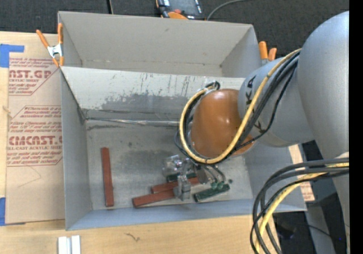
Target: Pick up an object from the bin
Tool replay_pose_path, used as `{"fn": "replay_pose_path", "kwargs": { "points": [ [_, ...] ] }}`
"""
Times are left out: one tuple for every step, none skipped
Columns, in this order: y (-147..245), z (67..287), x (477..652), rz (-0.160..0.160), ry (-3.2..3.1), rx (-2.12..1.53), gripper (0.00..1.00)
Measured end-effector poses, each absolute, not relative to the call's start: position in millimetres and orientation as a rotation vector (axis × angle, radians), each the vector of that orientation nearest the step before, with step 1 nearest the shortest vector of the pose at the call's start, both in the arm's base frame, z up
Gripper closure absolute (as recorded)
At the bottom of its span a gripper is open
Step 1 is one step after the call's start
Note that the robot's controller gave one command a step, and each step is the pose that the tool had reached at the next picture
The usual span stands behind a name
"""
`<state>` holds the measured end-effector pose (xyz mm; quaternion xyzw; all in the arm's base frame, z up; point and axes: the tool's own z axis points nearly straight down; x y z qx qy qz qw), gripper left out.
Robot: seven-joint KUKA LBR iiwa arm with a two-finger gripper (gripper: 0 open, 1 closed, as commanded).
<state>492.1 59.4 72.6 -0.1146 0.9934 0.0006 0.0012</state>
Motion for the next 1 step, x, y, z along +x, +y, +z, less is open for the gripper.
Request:
{"fn": "replay_pose_path", "kwargs": {
  "points": [
    [97.3,223.3,499.2,0.001,3.075,-0.595,1.0]
  ]
}}
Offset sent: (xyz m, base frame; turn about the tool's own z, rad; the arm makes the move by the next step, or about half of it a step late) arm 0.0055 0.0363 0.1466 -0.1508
